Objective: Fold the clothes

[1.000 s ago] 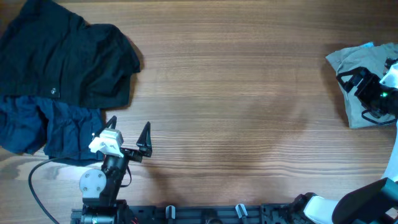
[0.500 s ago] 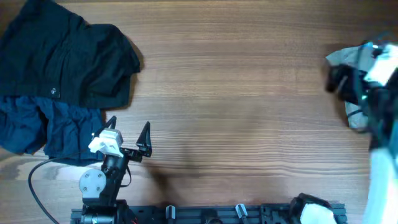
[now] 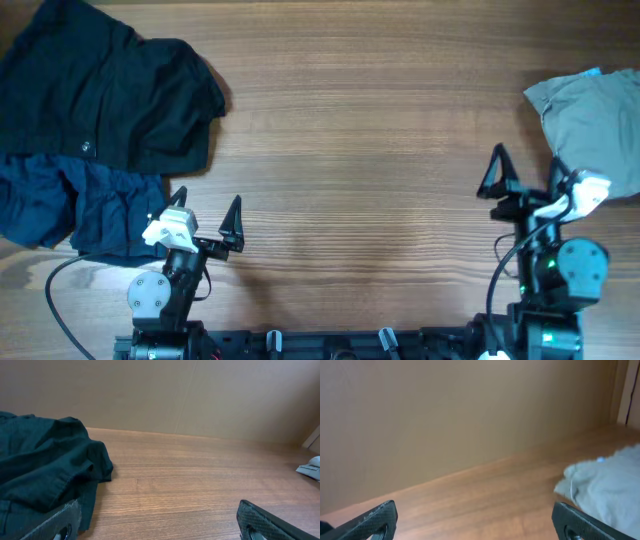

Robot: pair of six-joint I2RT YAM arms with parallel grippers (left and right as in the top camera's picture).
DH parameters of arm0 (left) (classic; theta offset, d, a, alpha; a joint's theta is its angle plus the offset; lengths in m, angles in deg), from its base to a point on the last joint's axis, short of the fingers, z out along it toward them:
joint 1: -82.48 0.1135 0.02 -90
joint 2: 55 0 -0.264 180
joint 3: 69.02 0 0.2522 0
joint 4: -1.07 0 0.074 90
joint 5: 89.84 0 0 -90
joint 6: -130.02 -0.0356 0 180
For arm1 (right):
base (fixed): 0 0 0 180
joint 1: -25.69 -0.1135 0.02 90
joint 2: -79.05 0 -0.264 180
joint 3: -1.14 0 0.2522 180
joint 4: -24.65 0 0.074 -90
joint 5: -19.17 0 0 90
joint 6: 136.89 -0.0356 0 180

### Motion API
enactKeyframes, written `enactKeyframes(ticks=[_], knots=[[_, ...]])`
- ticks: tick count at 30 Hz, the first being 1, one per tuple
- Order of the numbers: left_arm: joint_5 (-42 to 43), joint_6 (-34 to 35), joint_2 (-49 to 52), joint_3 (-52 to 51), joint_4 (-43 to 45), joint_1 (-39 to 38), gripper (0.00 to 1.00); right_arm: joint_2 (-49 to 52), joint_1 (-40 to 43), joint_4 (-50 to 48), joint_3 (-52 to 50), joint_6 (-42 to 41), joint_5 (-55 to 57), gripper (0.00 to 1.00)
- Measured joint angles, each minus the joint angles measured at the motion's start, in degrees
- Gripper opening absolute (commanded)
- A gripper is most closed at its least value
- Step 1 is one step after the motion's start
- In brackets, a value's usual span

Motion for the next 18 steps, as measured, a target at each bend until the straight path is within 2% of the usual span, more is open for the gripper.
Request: enactKeyframes(ticks=[10, 18], knots=[[0.02, 0.00, 0.00, -0.02, 0.00, 0.00, 1.00, -16.09, 0.00, -0.42, -17.73, -1.14, -1.01, 1.00], [0.02, 0.00, 0.00, 0.00, 0.00, 0.00, 1.00, -19.47, 0.00, -0.17, -19.06, 0.24, -1.64, 1.00]])
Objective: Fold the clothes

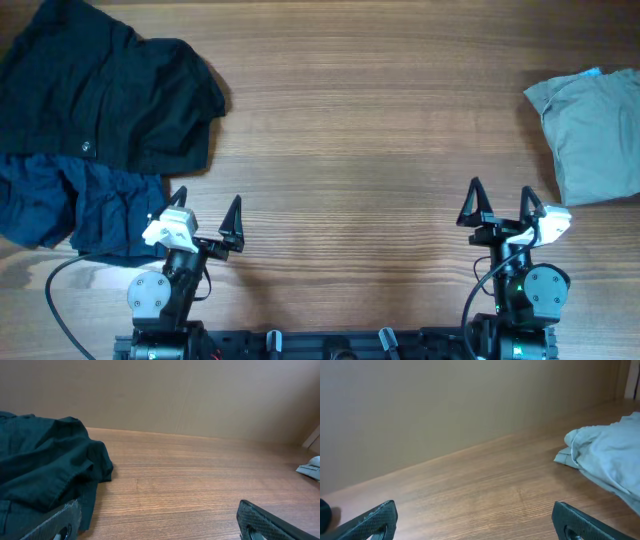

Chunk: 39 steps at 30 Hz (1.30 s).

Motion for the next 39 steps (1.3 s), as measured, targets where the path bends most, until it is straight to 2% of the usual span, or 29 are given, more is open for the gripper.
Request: enactKeyframes(ticks=[6, 9, 39], knots=[[0.00, 0.00, 0.00, -0.02, 0.00, 0.00, 1.00, 0.00, 0.00, 0.00, 0.00, 12.41, -0.76, 1.00], [0.00, 0.00, 0.00, 0.00, 0.00, 0.00, 1.00, 0.00, 0.00, 0.00, 0.00, 15.82, -0.79, 1.00], [0.00, 0.00, 0.00, 0.00, 0.00, 0.00, 1.00, 0.00, 0.00, 0.00, 0.00, 14.75, -0.79, 1.00]])
